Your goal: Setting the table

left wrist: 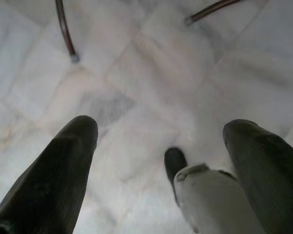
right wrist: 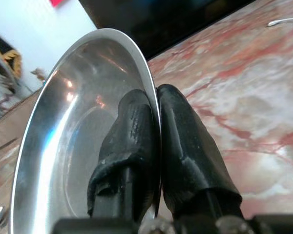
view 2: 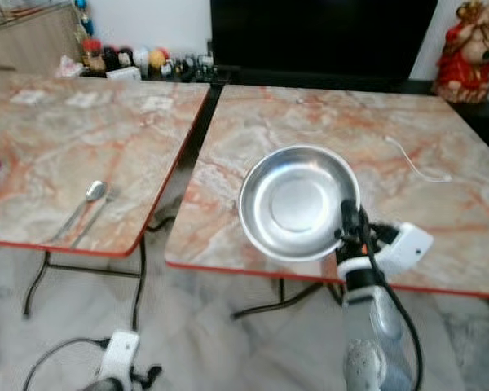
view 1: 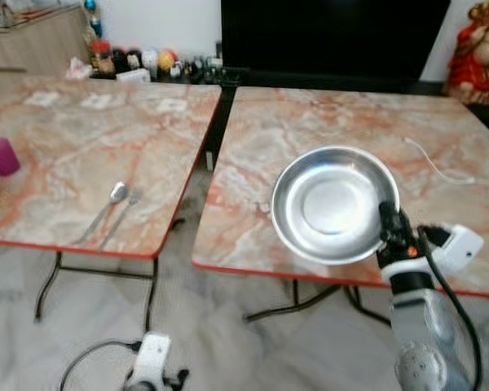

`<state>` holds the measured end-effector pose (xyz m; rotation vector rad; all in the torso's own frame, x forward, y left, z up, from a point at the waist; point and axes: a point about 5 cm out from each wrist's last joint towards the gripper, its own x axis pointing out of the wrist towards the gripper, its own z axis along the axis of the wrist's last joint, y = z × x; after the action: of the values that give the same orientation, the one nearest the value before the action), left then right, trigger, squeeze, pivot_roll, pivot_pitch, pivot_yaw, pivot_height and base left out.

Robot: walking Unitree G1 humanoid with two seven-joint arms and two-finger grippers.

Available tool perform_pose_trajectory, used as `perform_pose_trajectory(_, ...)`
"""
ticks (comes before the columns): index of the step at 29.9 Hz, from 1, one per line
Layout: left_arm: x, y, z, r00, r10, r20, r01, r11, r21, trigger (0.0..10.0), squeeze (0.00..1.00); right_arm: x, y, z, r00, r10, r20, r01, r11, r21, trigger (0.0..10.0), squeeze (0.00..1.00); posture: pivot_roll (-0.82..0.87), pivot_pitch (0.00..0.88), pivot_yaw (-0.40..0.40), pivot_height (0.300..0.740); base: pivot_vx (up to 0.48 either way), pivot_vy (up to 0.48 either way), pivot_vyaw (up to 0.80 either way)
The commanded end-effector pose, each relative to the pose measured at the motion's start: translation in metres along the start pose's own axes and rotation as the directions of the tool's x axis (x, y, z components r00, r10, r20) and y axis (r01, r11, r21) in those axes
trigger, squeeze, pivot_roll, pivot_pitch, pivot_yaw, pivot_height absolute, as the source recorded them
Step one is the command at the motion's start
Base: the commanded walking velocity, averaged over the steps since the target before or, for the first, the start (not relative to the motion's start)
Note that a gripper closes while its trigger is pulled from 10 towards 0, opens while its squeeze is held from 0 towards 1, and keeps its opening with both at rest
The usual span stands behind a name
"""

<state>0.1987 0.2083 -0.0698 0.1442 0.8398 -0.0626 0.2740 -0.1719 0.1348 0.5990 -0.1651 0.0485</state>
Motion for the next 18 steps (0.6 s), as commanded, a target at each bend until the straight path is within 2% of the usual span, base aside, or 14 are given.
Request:
perform_pose_trajectory(1,0.001,-0.004,0.002,1.0,-0.012,0.01,0.012,1.0,0.012,10.0,0.0,0.0,-0.004,0.006,1.0,-0.016,0.021,0.016,1.0,-0.008,10.0,0.0,0.01,0.0,-0.019,0.74,0.0,0.0,0.0)
perform_pose_trajectory(8,0.001,-0.004,0.003,1.0,-0.023,0.016,0.023,1.0,0.01,10.0,0.0,-0.001,-0.009,0.01,0.998,-0.045,0.049,0.045,0.999,0.013,10.0,0.0,0.01,0.0,-0.017,0.74,0.0,0.0,0.0)
perform_pose_trajectory(14,0.001,-0.005,0.003,1.0,-0.022,0.018,0.022,1.0,0.007,10.0,0.0,-0.001,-0.016,0.01,0.994,-0.104,0.045,0.104,0.995,0.015,10.0,0.0,0.01,0.0,-0.02,0.74,0.295,0.0,0.0)
perform_pose_trajectory(18,0.001,-0.005,0.003,1.0,-0.021,0.015,0.021,1.0,0.008,10.0,0.0,0.0,-0.017,0.009,0.993,-0.111,0.031,0.111,0.994,0.016,10.0,0.0,0.01,0.0,-0.02,0.74,0.3,0.0,-0.7)
